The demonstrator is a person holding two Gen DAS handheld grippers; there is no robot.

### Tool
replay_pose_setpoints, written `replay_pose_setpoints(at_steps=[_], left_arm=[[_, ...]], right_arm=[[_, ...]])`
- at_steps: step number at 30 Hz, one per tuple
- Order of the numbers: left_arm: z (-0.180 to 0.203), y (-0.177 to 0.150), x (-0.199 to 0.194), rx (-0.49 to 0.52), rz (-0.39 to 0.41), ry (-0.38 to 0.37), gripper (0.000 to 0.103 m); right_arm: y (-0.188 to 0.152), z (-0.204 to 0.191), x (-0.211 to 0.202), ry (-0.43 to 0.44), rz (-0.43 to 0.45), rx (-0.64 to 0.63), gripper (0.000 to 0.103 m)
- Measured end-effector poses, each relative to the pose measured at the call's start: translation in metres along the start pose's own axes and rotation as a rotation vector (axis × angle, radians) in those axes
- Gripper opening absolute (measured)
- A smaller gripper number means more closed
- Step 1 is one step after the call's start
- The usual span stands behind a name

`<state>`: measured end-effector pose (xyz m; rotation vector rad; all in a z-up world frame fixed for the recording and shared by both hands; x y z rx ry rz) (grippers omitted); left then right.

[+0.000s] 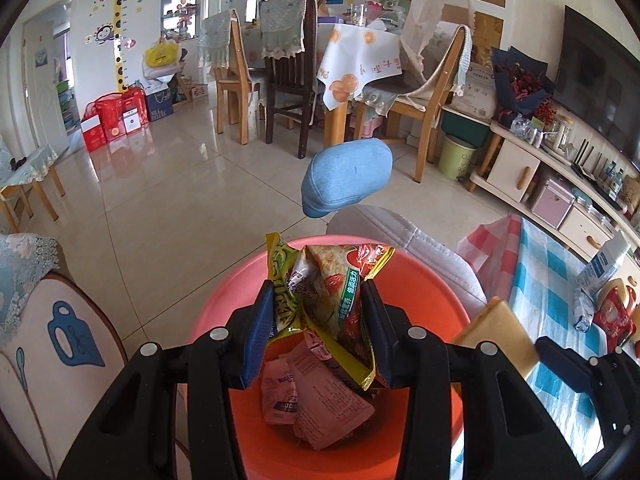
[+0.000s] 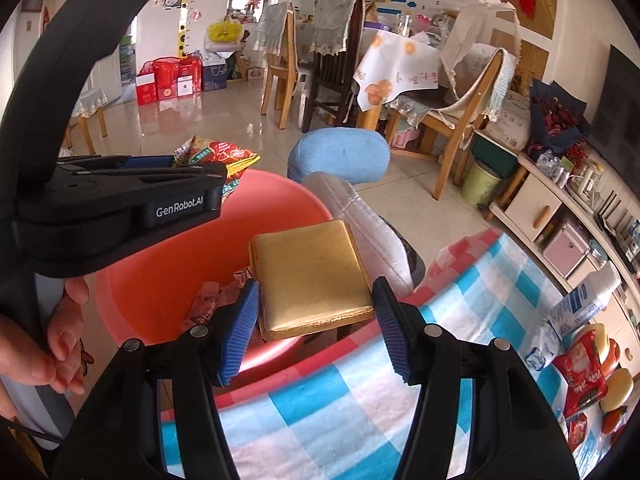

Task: Collect trash
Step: 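Open both tools to drop the snack bag and gold packet into the bucket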

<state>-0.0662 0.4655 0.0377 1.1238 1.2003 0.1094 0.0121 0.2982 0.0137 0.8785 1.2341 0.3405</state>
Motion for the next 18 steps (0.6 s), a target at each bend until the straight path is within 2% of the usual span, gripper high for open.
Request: replay_pose_setpoints(at_steps=[7, 8, 10, 14, 18], left_arm=[[0.0, -0.002, 0.006, 0.014, -0.017, 0.031, 0.048], [0.0, -0.001, 0.006, 0.016, -0.013, 0.036, 0.053], [-0.001, 0.0, 0.004, 0.013, -0.002, 0.044, 0.061], [-0.001, 0.001, 0.002, 0.014, 0.003, 0.058, 0.069], [-0.002, 0.002, 0.001, 0.003, 0.007, 0.057, 0.073]], right_arm=[[0.001, -0.007, 0.021, 0.023, -0.042, -0.011, 0.062], [0.0, -0.007, 0.021, 0.018, -0.043, -0.01, 0.063], [-0.001, -0.008, 0.02, 0.016, -0.038, -0.004, 0.075], [-0.004, -0.004, 0.016, -0.001, -0.03, 0.003, 0.077], [-0.005, 0.001, 0.01, -0.03, -0.024, 0.007, 0.079]])
Point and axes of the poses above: each gripper's, at about its wrist camera, not at the fingertips, and x roughly the way its jaws point, z to its right, y to its top, the point moved 9 cm from there along x, roughly the way its jaws point, and after that the axes turned 11 degrees about y, right-handed, at the moved point
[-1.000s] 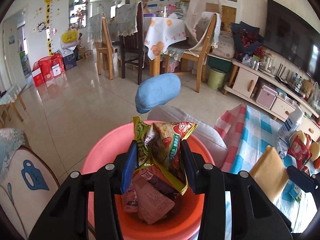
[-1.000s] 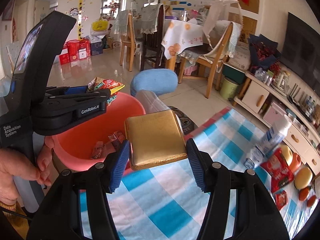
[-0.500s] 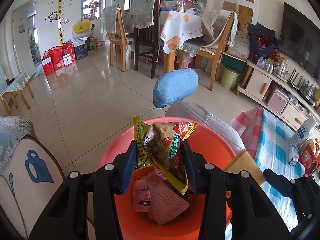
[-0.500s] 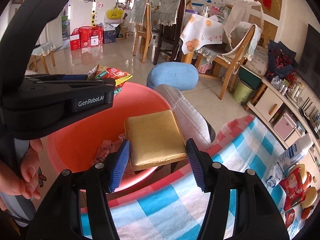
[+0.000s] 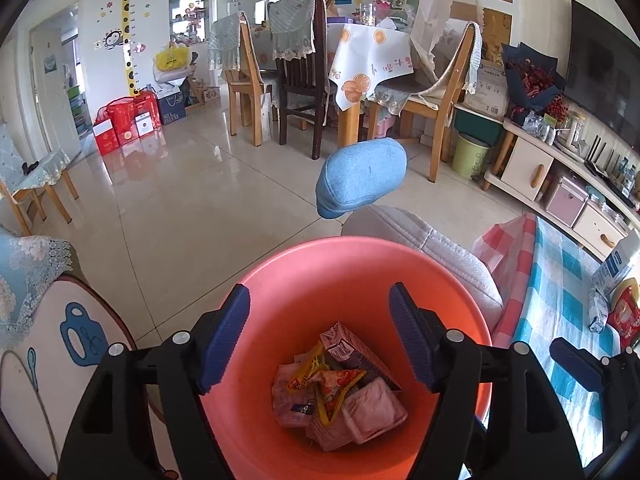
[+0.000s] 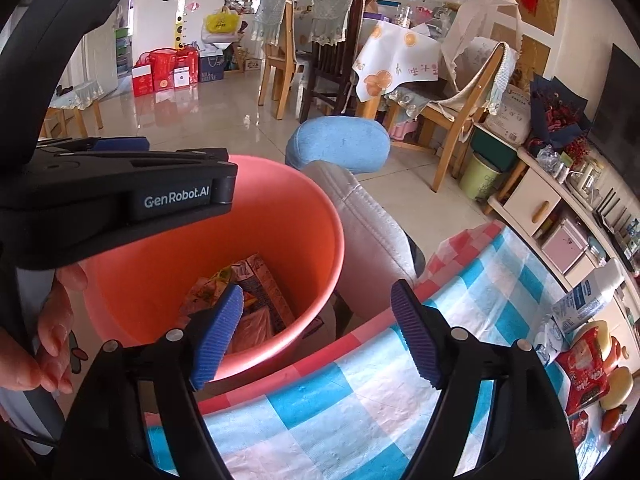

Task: Collect trash
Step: 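Open both tools to drop the snack bag and gold packet into the bucket, then move both open tools back toward the remaining table items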

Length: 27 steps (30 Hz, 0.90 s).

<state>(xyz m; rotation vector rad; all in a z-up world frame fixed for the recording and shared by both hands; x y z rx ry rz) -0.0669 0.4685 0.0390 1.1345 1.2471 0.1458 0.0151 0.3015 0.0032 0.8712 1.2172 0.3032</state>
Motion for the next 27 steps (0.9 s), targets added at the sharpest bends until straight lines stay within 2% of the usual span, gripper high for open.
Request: replay_pose_setpoints(at_steps=[16, 27], left_arm=[[0.027, -0.002, -0.012, 0.069, 0.033, 0.012, 0.088], [0.065, -0.008, -0.032, 0.166, 0.085, -0.004, 0.088]], right_arm=[[-0.03, 0.038, -0.034, -0.109, 0.016, 0.047, 0.086], [-0.066, 0.079, -0.072, -0.171, 0.032, 0.118, 0.087]])
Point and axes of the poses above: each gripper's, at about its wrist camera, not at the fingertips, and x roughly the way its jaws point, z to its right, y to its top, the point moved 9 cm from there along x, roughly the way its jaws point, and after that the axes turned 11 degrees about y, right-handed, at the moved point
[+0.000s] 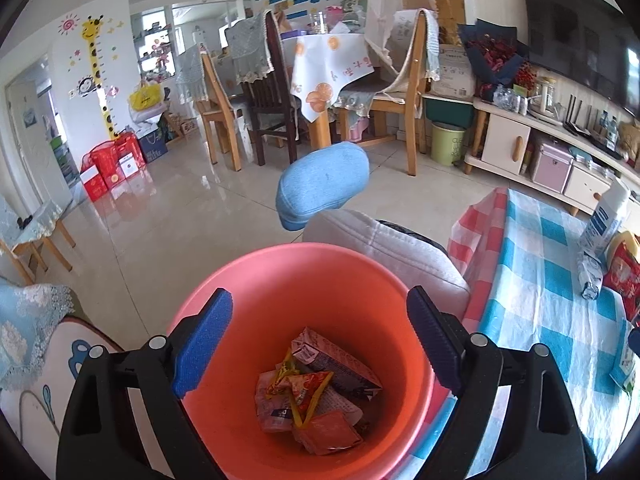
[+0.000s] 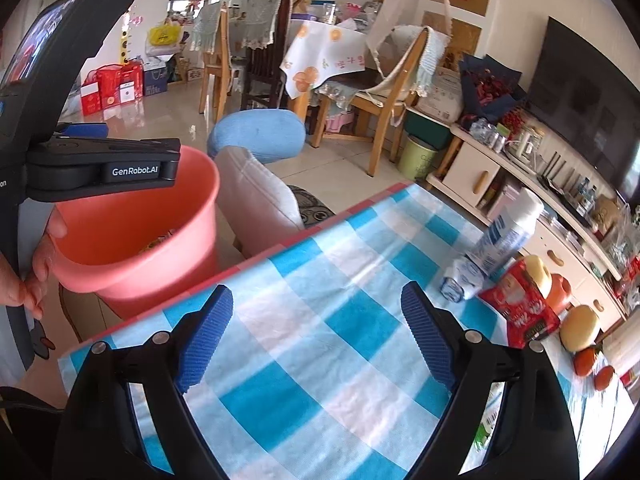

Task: Collect trash
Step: 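Move both open tools back toward the remaining table items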

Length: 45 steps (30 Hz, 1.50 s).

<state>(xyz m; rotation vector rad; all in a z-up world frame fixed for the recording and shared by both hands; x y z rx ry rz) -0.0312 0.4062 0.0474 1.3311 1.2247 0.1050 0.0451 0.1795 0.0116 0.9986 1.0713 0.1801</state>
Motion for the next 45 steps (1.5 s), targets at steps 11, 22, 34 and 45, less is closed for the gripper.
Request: replay_pose_setpoints(at_steps=[11, 22, 34, 45], left_arm=[[0.057, -0.003, -0.031, 0.097, 0.064, -0.111, 0.088], [0.107, -0.018, -0.051, 0.139, 0.069, -0.214, 0.088], [0.159, -0.036, -0.072, 0.217, 0.085, -0.292, 0.088], [0.236, -0.041, -0.107, 0.212, 0.045, -0.572, 0.088]], right_arm=[[-0.036, 0.052, -0.031, -0.071, -0.003, 0.068, 0.087], [-0.069, 0.098, -0.066, -0.14, 0.001, 0.108, 0.088], [-0.107, 0.15, -0.097, -0.194, 0.019, 0.183, 0.089], [-0.159, 0.216, -0.111, -0.189, 0.002, 0.384, 0.089]])
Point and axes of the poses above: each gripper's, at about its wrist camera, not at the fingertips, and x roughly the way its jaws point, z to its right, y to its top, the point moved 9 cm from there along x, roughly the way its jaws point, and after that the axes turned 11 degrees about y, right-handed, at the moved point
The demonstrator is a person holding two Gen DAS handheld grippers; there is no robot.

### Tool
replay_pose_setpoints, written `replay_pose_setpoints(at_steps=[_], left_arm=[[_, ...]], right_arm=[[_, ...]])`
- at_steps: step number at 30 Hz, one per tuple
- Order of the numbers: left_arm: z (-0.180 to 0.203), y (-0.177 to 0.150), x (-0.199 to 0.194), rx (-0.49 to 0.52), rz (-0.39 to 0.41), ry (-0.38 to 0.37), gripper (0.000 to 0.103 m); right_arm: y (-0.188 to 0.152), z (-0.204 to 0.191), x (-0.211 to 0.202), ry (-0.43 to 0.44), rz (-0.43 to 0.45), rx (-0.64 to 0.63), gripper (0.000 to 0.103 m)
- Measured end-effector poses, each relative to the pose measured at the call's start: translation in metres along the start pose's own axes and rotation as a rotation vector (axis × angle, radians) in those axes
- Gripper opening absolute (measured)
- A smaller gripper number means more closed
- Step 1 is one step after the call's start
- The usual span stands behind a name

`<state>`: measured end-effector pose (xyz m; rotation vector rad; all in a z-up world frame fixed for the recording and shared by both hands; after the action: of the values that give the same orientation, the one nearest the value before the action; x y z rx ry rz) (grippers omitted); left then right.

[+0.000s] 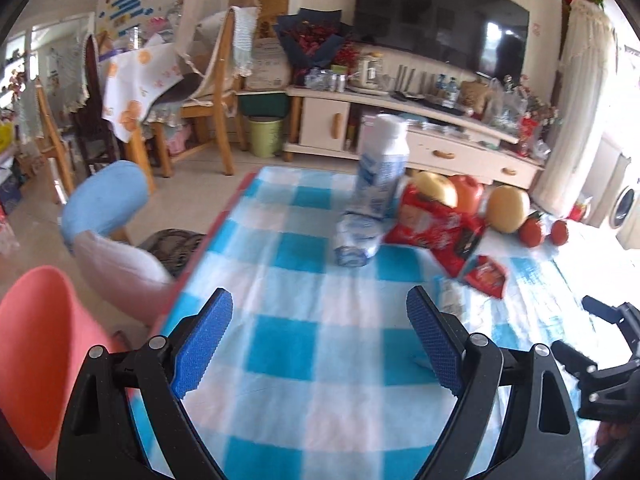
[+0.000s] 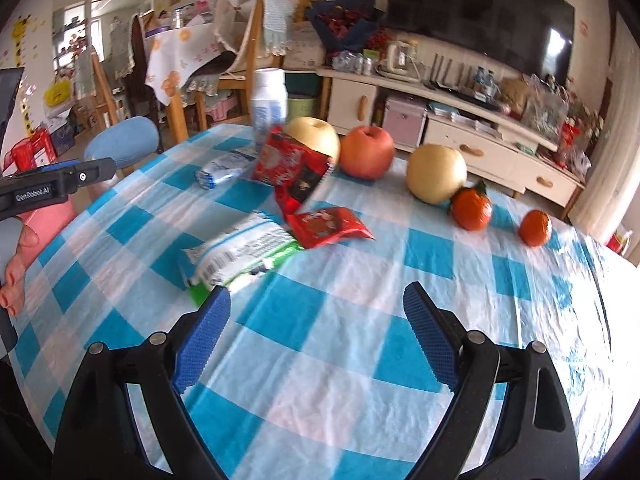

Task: Collect trash
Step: 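Move both open tools back toward the remaining table items, then grasp the white milk pouch with the left tool while the right tool reaches the red packets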

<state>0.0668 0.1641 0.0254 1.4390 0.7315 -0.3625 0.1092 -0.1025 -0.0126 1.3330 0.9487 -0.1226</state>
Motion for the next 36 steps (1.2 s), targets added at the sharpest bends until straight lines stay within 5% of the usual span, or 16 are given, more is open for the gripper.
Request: replay_pose_setpoints(at_steps=[9, 19, 20, 23, 30, 36], left_arm=[[0.096, 0.036, 0.043, -0.005, -0.05, -0.183, 0.088], [0.143, 0.061, 0.115, 0.01, -0.124, -0.117, 0.088], [0.143, 0.061, 0.12, 0.009, -0.132, -0.11, 0.082], [0.146, 0.053, 0.136, 0.014, -0.179, -0.109, 0.067], [0.156, 0.033, 0.129, 0.118, -0.186, -0.078, 0.064], [0.169, -0.006, 0.095, 0.198, -0.214, -0.144, 0.06]], right_arm=[[0.003, 0.016, -0.002, 0.024, 0.002, 0.027, 0.089], [0.003, 0.028, -0.002, 0.041, -0.004, 0.06, 0.089], [0.004, 0.029, -0.003, 0.043, -0.001, 0.064, 0.089], [0.003, 0.033, -0.004, 0.047, -0.003, 0.081, 0.089], [0.002, 0.044, -0.004, 0.04, -0.009, 0.111, 0.089], [0.003, 0.056, -0.006, 0.022, -0.001, 0.134, 0.089]])
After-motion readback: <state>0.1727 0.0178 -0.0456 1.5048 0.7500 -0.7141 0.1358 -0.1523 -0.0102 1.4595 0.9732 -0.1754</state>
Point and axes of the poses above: each gripper's, at about its wrist camera, not at the fingertips, and x roughly the way its jaws point, z to its right, y to its top, the point moved 9 cm from there along x, roughly the way its jaws point, and after that the axes turned 11 degrees about y, right-handed, at the moved point
